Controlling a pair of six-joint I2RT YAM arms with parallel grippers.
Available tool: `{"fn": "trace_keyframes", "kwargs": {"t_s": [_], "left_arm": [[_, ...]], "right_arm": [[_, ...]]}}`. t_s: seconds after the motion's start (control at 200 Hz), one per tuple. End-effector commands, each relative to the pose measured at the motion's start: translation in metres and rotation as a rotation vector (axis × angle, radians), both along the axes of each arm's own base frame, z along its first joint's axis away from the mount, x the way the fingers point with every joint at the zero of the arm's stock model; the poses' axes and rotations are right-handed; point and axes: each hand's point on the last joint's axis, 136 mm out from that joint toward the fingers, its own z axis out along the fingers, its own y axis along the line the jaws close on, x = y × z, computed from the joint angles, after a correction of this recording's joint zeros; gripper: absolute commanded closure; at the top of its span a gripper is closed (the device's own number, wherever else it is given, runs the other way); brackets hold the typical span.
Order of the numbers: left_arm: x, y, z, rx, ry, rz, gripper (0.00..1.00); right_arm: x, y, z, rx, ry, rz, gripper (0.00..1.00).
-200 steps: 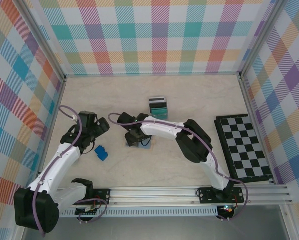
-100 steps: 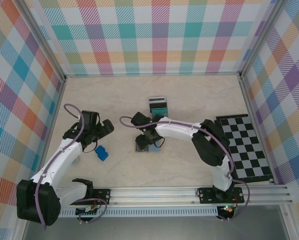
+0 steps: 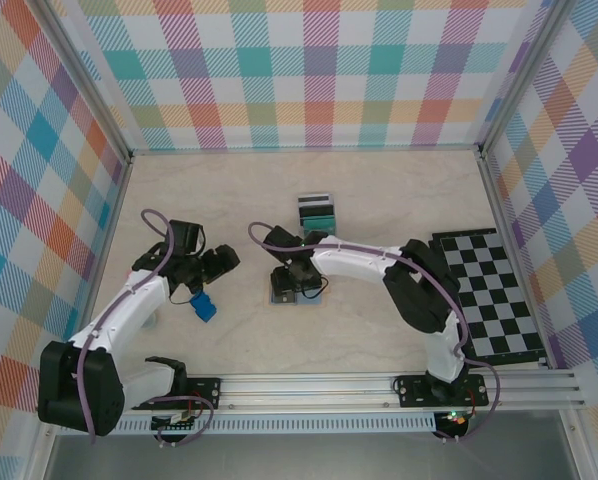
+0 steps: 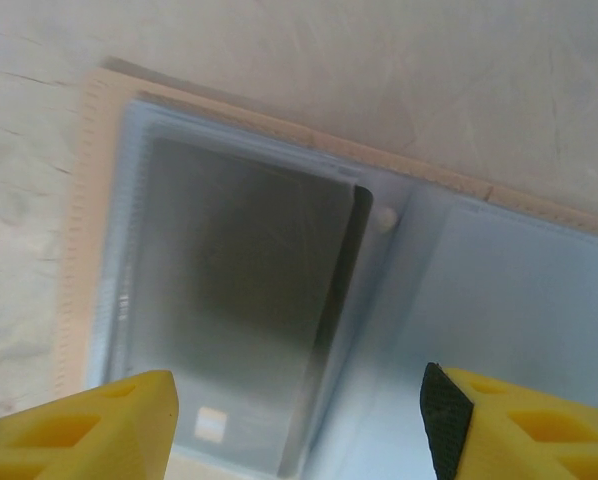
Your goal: Take the credit cards out of the card holder
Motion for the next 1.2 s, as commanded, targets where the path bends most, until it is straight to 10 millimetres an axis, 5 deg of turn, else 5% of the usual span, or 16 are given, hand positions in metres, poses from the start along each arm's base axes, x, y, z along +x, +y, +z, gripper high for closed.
{"fn": "trace_keyframes", "kwargs": {"t_s": [0.0,0.28,0.585,1.195], "left_arm": [[0.005,-0.014,0.004,-0.096,-0.010,-0.027,0.24],[-0.007,-0.046,-0.012,-0.243,0.065,-0.139,0.48],[-0.018,-0.086,-0.029,-0.340,0.117,-0.230,0.70],[-0.030,-0.123,-0.063,-0.332,0.202,-0.278,0.77]], "right_arm": [[-0.003,-0.005,-0.011,-0.059,0.027,-0.026,0.34],[-0.005,-0.025,-0.032,-0.165,0.041,-0.041,0.42],[-0.010,-0.021,-0.034,-0.112,0.056,-0.040,0.49],[-0.011,-0.016,-0.029,0.029,0.105,-0.071,0.56]]}}
